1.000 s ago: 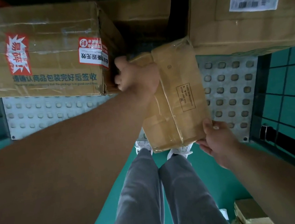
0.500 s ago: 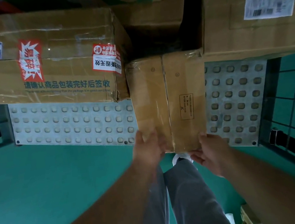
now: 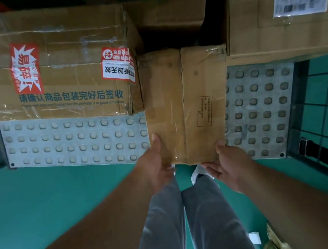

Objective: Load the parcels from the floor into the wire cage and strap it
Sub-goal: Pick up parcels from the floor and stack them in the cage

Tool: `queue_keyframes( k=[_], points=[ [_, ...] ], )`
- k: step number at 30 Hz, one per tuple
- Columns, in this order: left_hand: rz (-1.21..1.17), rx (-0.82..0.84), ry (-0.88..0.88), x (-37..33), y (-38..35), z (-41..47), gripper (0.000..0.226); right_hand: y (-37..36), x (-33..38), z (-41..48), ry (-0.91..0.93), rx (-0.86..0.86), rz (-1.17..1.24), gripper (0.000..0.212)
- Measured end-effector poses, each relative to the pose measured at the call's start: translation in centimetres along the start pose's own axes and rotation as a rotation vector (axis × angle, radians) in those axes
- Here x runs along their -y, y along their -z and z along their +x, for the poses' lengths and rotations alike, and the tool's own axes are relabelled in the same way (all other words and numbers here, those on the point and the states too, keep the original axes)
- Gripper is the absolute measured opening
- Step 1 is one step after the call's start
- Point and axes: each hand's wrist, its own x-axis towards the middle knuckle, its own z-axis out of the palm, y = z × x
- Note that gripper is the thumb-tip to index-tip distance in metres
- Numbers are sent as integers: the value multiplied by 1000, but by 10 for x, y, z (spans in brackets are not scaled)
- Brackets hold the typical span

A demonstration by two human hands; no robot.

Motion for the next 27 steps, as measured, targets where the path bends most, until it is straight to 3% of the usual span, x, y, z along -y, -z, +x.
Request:
queue_keyframes(
  k=[2,4,6,12,16,22,25,27],
  points=[
    [-157,18,-47,-4,-8,-7,63,0,2,-2,5,5,-24,47],
    [-145,-43,-119,-5,-13,-8,30,2,4,-3,5,7,-57,47],
    [-139,-88,-160,-5,-13,-9,17,1,5,-4,-10,15,-129,46],
    [-147,-226,-232,-20,-16,4,19,-21,10,5,5,-40,-135,42],
    [-144,-291,-256,-22,-22,19,25,-21,1,10,141,-105,-50,39],
    [-28,-312,-182,-37,-24,26,41,-30,0,22,199,-222,-102,30],
    [110,-271,-184,-36,-17,23,47,-28,7,19,171,-170,-241,31],
    [286,-147,-124,-34,-1,14,65,-13,14,9,141,-111,-472,33]
  ],
)
